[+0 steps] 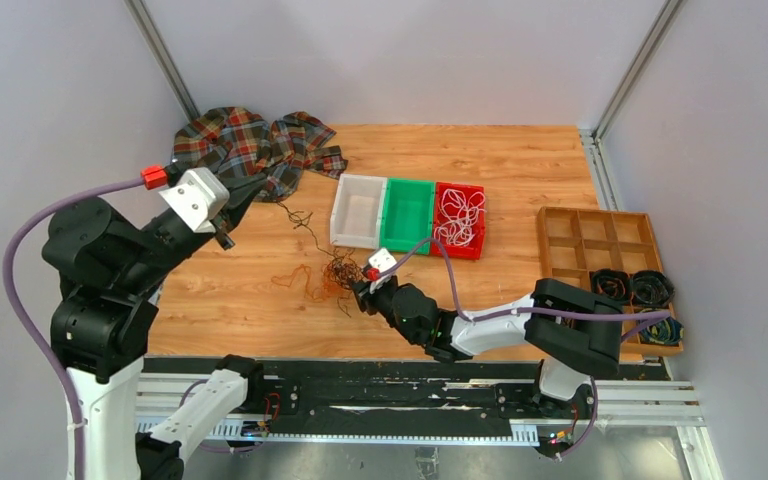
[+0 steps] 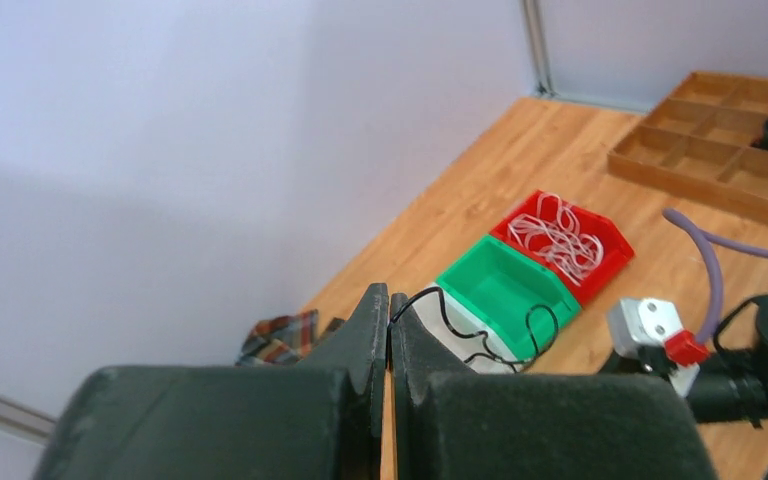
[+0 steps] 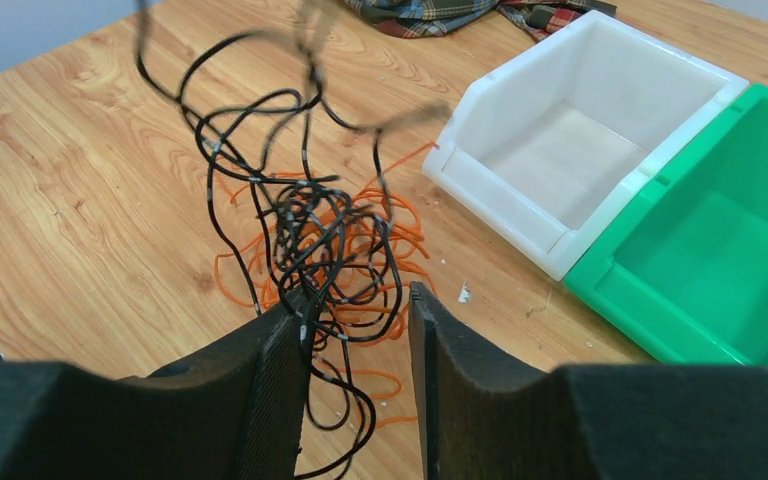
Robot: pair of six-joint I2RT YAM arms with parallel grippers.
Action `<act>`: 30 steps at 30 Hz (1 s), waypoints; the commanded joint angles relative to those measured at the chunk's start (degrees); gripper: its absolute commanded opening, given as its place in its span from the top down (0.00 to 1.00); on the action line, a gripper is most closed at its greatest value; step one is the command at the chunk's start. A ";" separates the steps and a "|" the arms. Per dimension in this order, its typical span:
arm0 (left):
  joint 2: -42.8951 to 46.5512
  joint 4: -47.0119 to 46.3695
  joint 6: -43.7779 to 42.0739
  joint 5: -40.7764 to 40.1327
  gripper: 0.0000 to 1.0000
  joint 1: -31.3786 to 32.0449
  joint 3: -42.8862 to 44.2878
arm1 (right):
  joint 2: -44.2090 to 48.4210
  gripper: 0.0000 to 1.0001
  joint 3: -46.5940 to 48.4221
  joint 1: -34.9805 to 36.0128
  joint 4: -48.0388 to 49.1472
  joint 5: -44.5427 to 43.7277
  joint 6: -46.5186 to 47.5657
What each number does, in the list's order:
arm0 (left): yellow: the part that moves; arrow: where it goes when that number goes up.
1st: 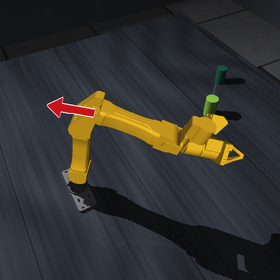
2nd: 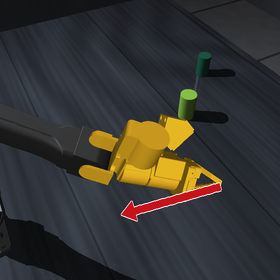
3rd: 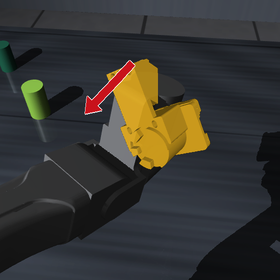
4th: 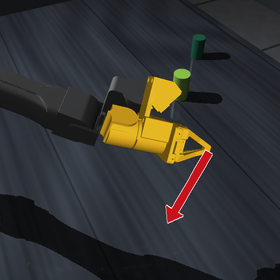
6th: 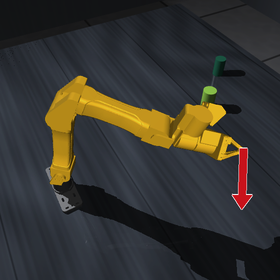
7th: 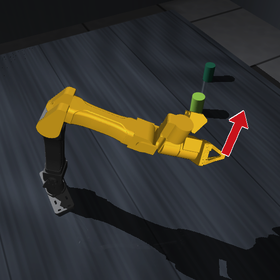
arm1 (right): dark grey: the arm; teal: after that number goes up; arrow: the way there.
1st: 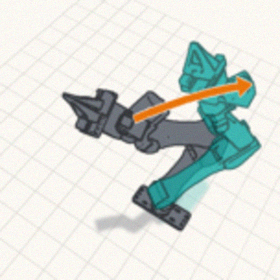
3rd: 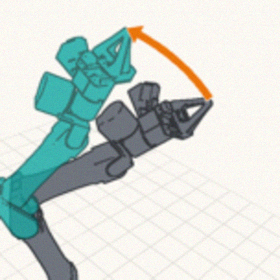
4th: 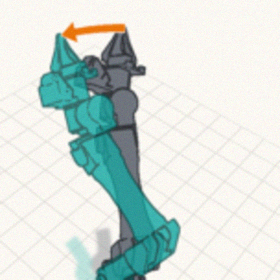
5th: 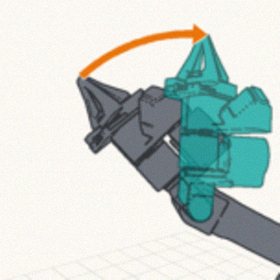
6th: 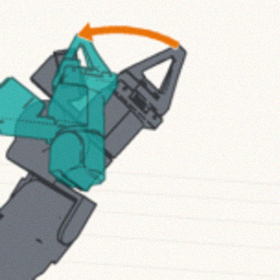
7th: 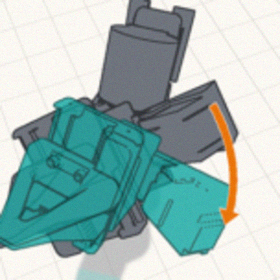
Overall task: Untangle the cables
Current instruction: Untie the cable.
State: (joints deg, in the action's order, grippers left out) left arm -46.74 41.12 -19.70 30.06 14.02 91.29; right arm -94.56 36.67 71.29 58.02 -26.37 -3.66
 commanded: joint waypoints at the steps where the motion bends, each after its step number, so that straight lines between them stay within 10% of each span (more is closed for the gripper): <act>1: 0.04 -8.19 1.16 -5.70 1.00 0.06 2.42 | -0.43 0.60 -1.27 0.70 2.23 -1.32 -1.52; 17: -2.05 -14.14 3.25 -9.15 0.99 0.11 6.27 | 20.73 0.28 4.06 0.78 -19.46 17.68 3.42; 30: -2.38 -11.73 2.98 -8.89 0.99 0.12 8.13 | 8.53 0.25 22.92 0.78 -21.38 34.99 5.24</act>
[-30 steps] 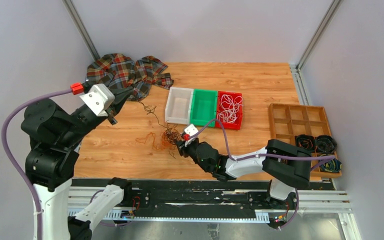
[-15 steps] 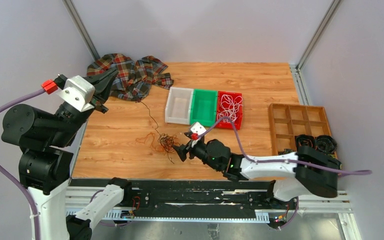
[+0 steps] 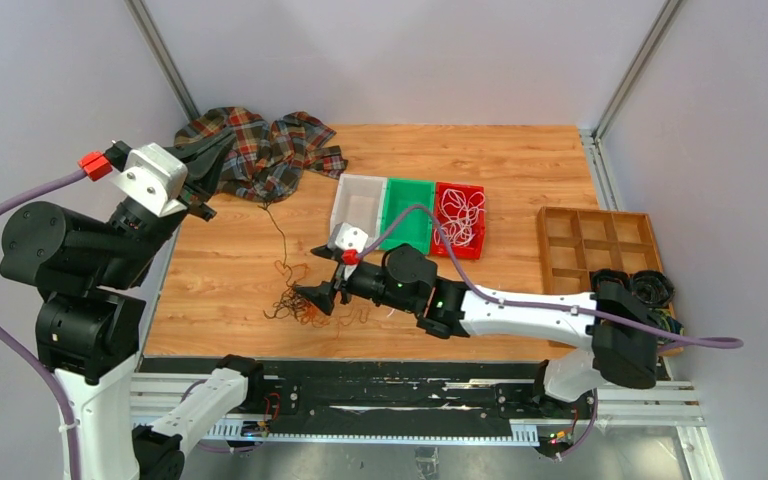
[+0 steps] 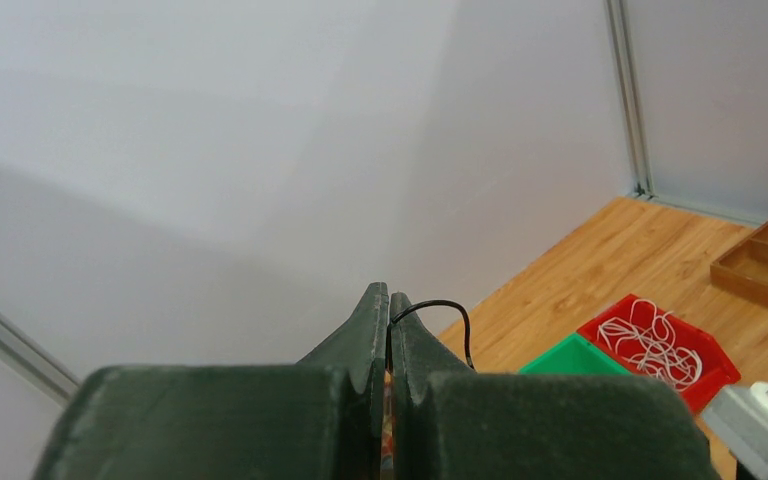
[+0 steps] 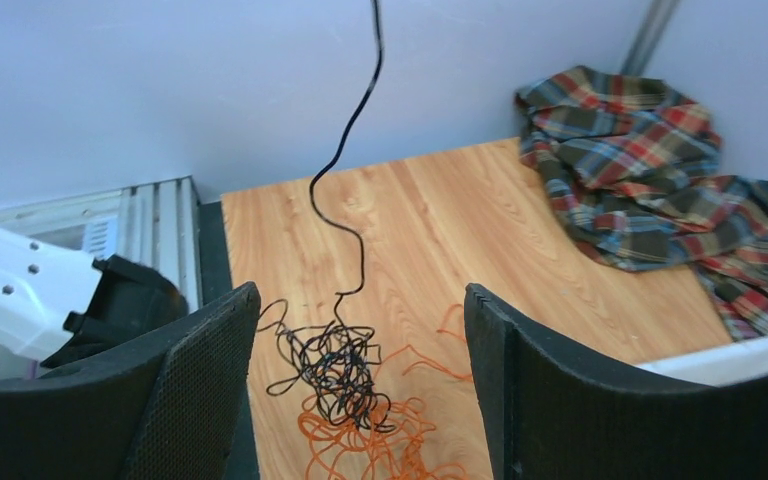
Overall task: Untangle the cables
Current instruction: Untie the cable.
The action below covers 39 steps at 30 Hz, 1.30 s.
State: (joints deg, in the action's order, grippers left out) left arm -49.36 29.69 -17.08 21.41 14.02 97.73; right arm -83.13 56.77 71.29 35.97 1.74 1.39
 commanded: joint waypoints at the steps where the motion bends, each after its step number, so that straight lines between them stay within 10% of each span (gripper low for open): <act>1: 0.23 -0.13 0.42 -0.37 1.00 0.08 1.80 | -3.84 0.26 3.30 0.78 0.95 6.38 -0.17; 39: -0.21 -7.93 4.03 -9.87 1.00 0.09 6.37 | -23.63 0.42 -12.37 -1.24 23.17 -8.41 -10.42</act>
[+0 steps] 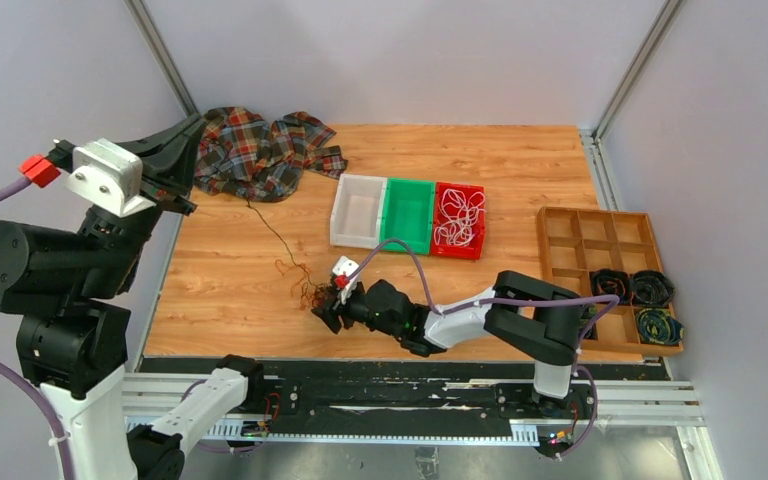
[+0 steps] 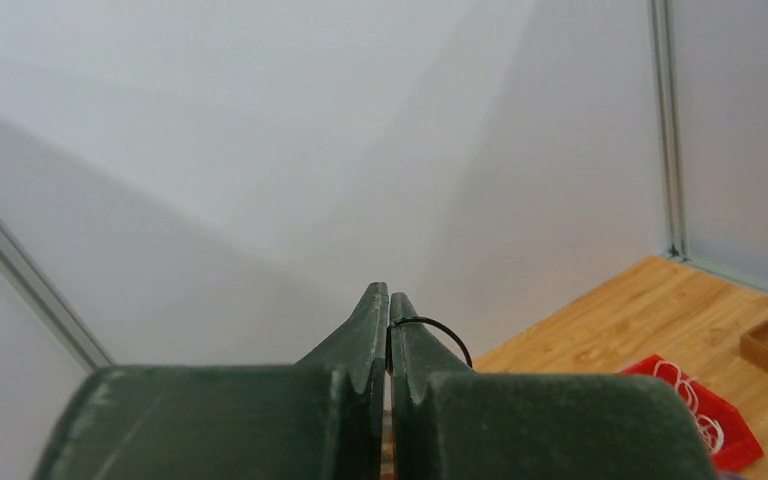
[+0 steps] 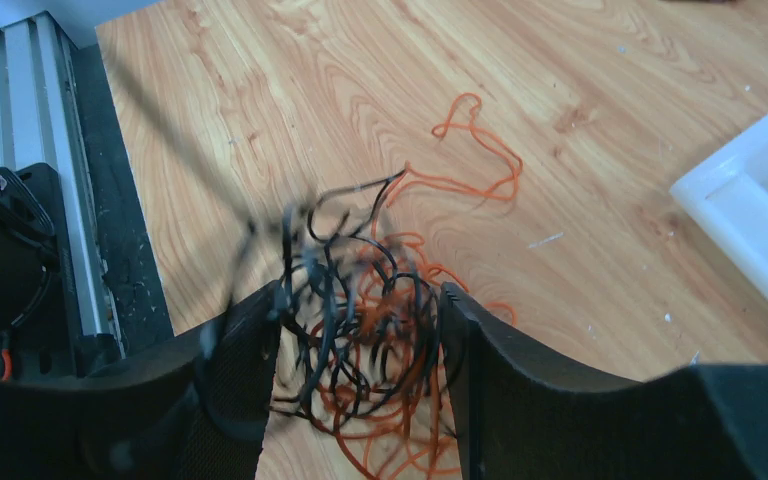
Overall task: Untangle the cables
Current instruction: Untie the cable.
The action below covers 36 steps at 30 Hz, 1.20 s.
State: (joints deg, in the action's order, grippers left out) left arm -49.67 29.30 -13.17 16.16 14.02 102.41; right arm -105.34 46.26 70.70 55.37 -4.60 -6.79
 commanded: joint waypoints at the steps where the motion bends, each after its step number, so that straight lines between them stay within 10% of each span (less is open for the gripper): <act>1: 0.16 -9.00 0.01 -5.84 1.00 0.12 1.66 | -1.35 0.42 -2.33 -0.65 4.11 -2.24 -2.22; 7: 0.72 -17.85 -1.57 -14.71 0.99 0.10 1.00 | 0.16 0.38 -4.94 -0.71 5.93 -3.13 -2.04; 21: 2.08 -8.59 -1.63 -4.65 0.99 0.11 -2.42 | 15.12 0.32 0.09 -1.17 -3.99 8.02 1.95; 36: 2.43 -7.78 -0.32 -3.35 1.00 0.12 -2.28 | 5.67 0.44 11.13 -1.17 -8.70 13.44 1.46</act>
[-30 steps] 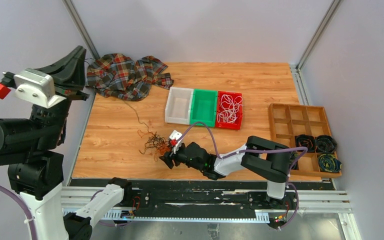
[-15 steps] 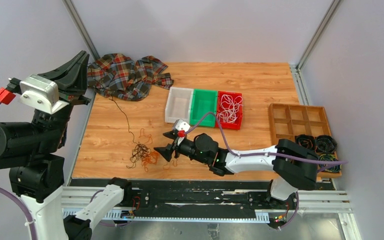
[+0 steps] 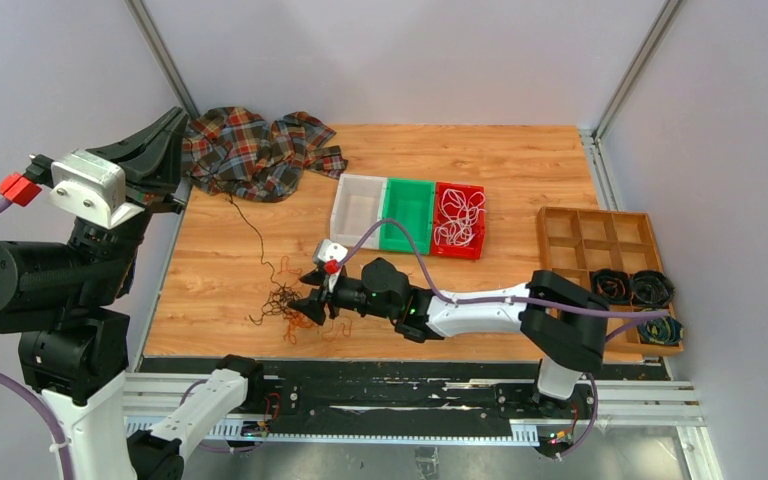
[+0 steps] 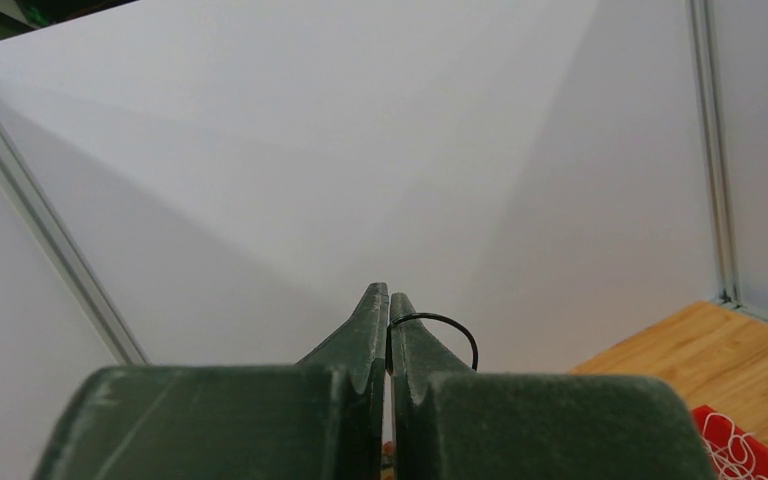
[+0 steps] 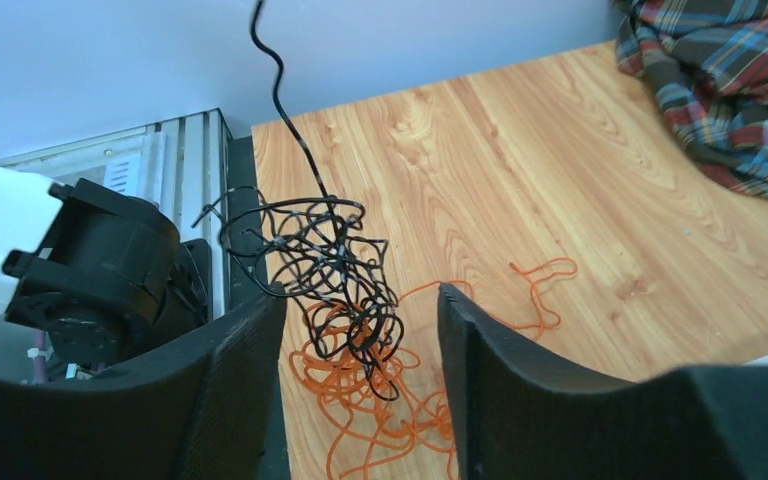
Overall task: Untangle the cables
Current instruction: Untie the cable.
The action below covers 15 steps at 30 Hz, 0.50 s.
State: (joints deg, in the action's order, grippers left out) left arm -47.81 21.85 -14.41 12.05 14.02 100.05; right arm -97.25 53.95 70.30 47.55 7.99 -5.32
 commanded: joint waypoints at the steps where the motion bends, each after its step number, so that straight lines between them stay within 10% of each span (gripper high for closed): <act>1: 0.49 -0.31 1.14 0.78 1.00 0.05 0.21 | -2.95 0.47 3.76 -0.78 -0.69 0.69 -0.03; 9: 0.22 0.82 0.37 0.67 1.00 0.12 1.45 | -4.33 0.65 2.75 -0.78 0.37 -1.01 -0.51; 15: 0.59 0.60 1.20 0.89 1.00 0.13 0.58 | -4.76 0.40 2.50 -0.78 1.04 -1.59 -0.90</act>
State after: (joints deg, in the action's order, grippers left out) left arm -47.81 23.20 -14.11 12.49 14.02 100.29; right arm -101.23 56.21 70.06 46.89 7.29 -6.33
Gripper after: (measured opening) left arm 0.015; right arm 0.552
